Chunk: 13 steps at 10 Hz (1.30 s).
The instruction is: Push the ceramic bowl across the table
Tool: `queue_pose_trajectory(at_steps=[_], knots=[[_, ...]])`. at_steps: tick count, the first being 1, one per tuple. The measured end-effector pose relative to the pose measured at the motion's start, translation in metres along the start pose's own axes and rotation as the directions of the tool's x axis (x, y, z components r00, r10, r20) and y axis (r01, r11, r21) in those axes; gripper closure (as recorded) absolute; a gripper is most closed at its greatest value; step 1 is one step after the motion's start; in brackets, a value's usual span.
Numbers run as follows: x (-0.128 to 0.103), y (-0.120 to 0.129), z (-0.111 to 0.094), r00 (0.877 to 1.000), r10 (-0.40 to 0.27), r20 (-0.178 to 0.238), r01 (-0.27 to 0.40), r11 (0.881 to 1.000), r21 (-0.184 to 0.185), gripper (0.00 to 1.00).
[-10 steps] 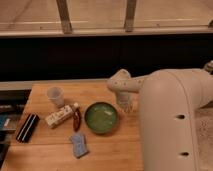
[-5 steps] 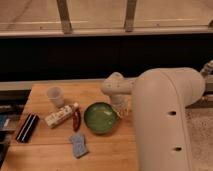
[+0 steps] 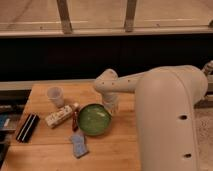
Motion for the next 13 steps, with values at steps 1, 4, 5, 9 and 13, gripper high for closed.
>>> queue_pose_trajectory(at_steps=[1, 4, 5, 9, 13], knots=[[-0.003, 0.006, 0.001, 1.000, -0.013, 0.007, 0.013, 0.999, -0.036, 1.00], [-0.004, 0.006, 0.015, 1.000, -0.018, 0.007, 0.019, 0.996, -0.088, 1.00], [-0.006, 0.007, 0.015, 1.000, -0.022, 0.014, 0.023, 0.995, -0.099, 1.00], [-0.016, 0.023, 0.003, 0.996, -0.071, 0.054, 0.078, 0.985, -0.155, 1.00], [-0.019, 0.029, 0.001, 0.994, -0.093, 0.055, 0.101, 0.982, -0.158, 1.00]])
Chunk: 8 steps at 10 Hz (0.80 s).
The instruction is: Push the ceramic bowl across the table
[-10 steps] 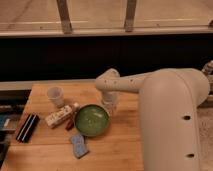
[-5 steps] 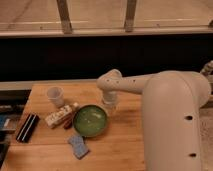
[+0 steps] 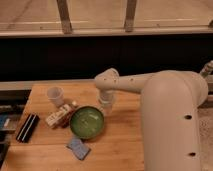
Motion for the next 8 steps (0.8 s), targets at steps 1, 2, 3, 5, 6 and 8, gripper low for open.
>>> queue_pose_trajectory(at_steps=[1, 2, 3, 5, 6, 8], knots=[[0.000, 0.000, 0.000, 1.000, 0.001, 0.000, -0.001, 1.000, 0.000, 1.00], [0.000, 0.000, 0.000, 1.000, 0.000, 0.000, 0.000, 1.000, 0.000, 1.00], [-0.001, 0.001, 0.001, 1.000, -0.005, -0.005, 0.005, 1.000, 0.000, 1.00], [0.002, 0.003, 0.008, 0.999, -0.021, -0.034, 0.021, 1.000, 0.007, 1.00], [0.005, 0.012, 0.014, 0.998, -0.037, -0.053, 0.037, 0.999, 0.008, 1.00], [0.007, 0.030, 0.025, 0.994, -0.068, -0.082, 0.068, 0.998, -0.005, 1.00]])
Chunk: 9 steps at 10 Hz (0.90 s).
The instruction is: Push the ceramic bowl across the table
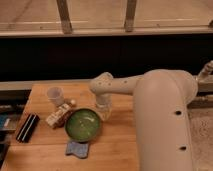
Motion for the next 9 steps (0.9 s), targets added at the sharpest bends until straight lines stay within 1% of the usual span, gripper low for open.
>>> queue_pose_trajectory(at_steps=[2, 4, 6, 7, 8, 9], knots=[[0.000, 0.018, 0.008, 0.999, -0.050, -0.014, 0.050, 0.998, -0.031, 1.00], [-0.003, 0.040, 0.011, 0.994, -0.108, -0.013, 0.107, 0.993, -0.059, 1.00], [-0.005, 0.072, 0.013, 0.983, -0.183, -0.010, 0.182, 0.980, -0.077, 1.00], [-0.005, 0.085, 0.012, 0.976, -0.217, -0.009, 0.216, 0.973, -0.079, 1.00], [-0.006, 0.101, 0.010, 0.966, -0.259, -0.003, 0.258, 0.964, -0.072, 1.00], [-0.008, 0.111, 0.004, 0.960, -0.279, 0.008, 0.279, 0.959, -0.042, 1.00]])
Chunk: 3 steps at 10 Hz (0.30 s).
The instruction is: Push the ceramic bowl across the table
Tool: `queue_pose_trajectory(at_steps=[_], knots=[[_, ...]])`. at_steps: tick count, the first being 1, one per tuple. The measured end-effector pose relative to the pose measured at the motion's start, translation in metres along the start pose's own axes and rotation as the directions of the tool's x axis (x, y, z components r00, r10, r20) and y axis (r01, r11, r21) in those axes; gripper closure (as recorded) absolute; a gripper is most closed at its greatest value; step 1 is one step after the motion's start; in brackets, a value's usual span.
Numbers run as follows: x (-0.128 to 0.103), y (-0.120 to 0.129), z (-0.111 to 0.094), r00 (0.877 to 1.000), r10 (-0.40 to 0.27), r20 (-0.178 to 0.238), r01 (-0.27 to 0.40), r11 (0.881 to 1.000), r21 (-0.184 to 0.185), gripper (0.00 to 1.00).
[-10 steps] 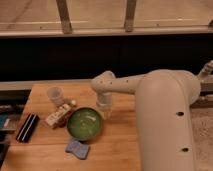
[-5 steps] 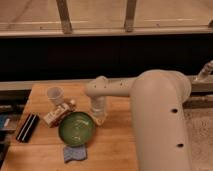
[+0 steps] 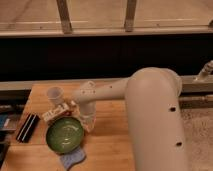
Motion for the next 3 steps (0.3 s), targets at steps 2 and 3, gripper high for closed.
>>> queue_pose_trajectory(at_steps=[2, 3], knots=[[-0.0024, 0.0046, -0.0044, 1.000, -0.005, 0.017, 0.005, 1.000, 0.024, 0.96], [-0.0018, 0.0040, -0.0044, 1.000, -0.003, 0.017, 0.003, 1.000, 0.024, 0.87]])
